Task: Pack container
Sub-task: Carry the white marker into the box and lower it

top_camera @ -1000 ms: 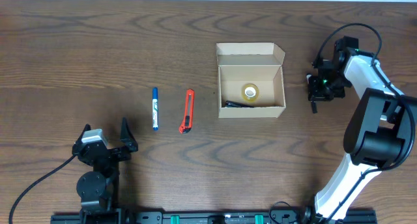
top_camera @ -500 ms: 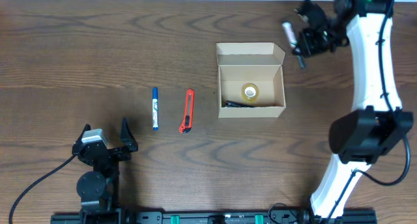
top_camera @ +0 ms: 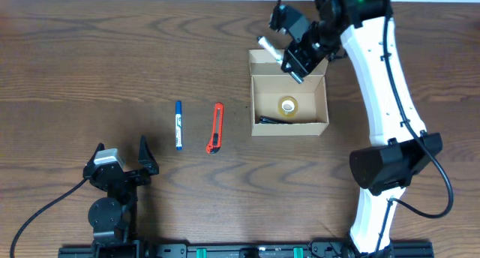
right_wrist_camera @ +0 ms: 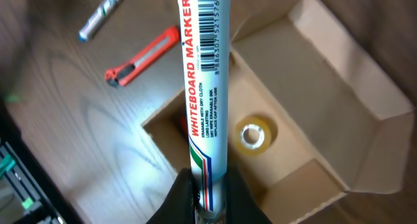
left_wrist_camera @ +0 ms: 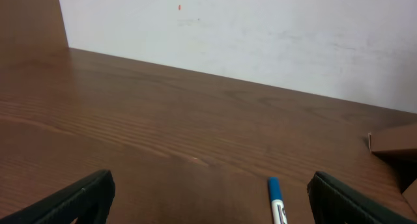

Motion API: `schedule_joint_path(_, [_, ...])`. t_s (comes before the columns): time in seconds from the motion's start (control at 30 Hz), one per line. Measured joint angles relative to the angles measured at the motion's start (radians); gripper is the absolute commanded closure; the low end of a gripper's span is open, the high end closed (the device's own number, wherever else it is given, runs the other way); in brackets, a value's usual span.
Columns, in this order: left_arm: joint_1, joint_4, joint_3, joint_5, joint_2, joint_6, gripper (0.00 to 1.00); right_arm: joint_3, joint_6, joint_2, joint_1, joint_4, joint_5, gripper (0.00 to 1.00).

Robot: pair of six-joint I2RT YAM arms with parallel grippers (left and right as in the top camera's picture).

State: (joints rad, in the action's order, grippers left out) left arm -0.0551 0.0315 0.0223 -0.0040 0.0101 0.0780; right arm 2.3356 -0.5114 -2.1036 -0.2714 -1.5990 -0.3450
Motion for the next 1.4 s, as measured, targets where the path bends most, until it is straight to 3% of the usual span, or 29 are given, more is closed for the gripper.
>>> schedule_joint_path(0.57, [0.0,0.0,0.0,0.0,0.0,0.0,0.05,-0.328,0.001,0.0,0.003,0.074,0.028,0.99])
schedule_joint_path(0.9, [0.0,0.0,0.0,0.0,0.0,0.0,0.05,-0.529,0.037,0.0,0.004,0.21,0.056,0.99])
schedule_joint_path(1.4, [0.0,0.0,0.0,0.0,0.0,0.0,0.04,-0.558,0.075,0.0,0.018,0.348,0.085,0.99])
